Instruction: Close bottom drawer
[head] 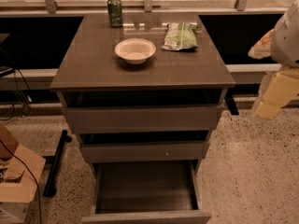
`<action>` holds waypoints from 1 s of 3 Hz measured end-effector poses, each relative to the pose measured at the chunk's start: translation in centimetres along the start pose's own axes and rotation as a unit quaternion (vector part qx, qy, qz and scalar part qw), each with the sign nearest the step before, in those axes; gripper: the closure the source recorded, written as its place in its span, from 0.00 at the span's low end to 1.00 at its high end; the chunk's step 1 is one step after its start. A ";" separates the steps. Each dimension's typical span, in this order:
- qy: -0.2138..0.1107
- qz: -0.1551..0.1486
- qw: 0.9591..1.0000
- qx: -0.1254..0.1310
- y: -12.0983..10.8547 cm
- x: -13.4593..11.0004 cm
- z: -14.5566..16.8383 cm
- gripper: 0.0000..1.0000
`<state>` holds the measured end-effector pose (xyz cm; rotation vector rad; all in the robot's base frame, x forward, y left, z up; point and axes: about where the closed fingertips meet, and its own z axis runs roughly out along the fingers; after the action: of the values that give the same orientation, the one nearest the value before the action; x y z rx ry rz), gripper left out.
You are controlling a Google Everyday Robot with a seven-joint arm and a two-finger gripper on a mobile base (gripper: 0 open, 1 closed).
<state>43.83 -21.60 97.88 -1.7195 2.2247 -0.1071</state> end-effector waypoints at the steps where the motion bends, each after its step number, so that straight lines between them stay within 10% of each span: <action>1: -0.024 0.005 1.000 -0.012 0.7 0.6 2.3 0.43; 3: -0.099 0.060 0.991 -0.070 2.5 5.6 11.0 0.88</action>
Offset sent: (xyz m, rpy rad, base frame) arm -0.0025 -0.0296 -0.1235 0.2584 0.0753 -0.0072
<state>43.59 -24.72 85.70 -1.5835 2.2250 0.2423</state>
